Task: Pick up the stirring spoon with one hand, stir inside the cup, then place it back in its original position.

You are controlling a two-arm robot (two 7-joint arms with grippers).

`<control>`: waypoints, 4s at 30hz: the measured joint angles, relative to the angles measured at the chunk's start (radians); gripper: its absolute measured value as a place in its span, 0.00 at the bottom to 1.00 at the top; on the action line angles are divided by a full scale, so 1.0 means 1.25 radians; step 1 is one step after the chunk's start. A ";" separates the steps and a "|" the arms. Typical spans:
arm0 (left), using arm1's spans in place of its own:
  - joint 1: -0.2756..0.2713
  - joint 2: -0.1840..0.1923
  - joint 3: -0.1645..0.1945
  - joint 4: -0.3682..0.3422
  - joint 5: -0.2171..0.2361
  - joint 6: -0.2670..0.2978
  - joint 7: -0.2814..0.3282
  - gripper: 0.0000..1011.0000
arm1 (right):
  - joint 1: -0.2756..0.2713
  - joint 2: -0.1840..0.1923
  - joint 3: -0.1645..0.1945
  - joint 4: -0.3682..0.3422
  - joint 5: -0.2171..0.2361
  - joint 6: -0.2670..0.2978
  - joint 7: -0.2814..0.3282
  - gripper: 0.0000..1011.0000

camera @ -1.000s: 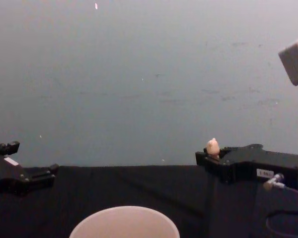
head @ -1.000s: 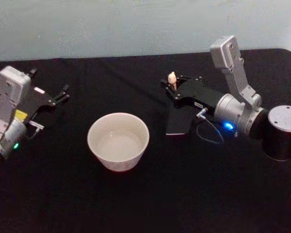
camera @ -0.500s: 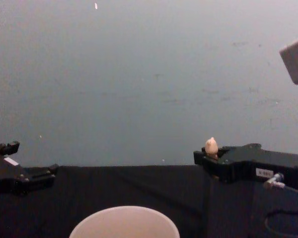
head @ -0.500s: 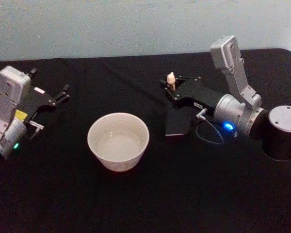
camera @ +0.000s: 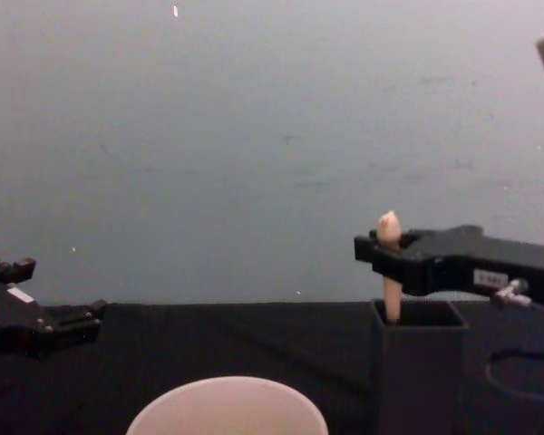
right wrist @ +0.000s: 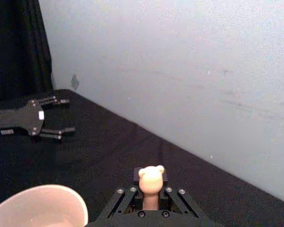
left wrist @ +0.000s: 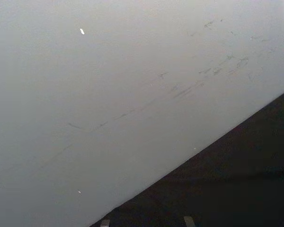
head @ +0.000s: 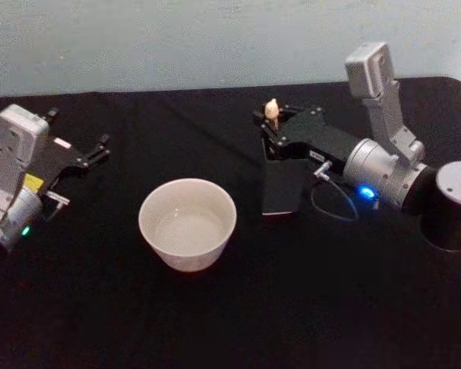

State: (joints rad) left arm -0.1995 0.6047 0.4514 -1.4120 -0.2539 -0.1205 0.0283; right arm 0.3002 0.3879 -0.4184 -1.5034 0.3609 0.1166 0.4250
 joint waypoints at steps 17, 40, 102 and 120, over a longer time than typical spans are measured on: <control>0.000 0.000 0.000 0.000 0.000 0.000 0.000 0.99 | -0.042 0.033 0.055 -0.129 0.049 -0.029 -0.011 0.16; 0.000 0.000 0.000 0.000 0.000 0.000 0.000 0.99 | -0.016 0.024 -0.003 -0.149 0.072 -0.060 0.029 0.16; 0.000 0.000 0.000 0.000 0.000 0.000 0.000 0.99 | 0.017 -0.116 -0.120 0.189 0.063 -0.297 0.171 0.16; 0.000 0.000 0.000 0.000 0.000 0.000 0.000 0.99 | 0.020 -0.123 -0.115 0.208 0.041 -0.294 0.160 0.16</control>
State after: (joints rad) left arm -0.1995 0.6047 0.4514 -1.4120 -0.2539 -0.1205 0.0283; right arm 0.3254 0.2347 -0.5616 -1.2434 0.4124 -0.2510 0.6244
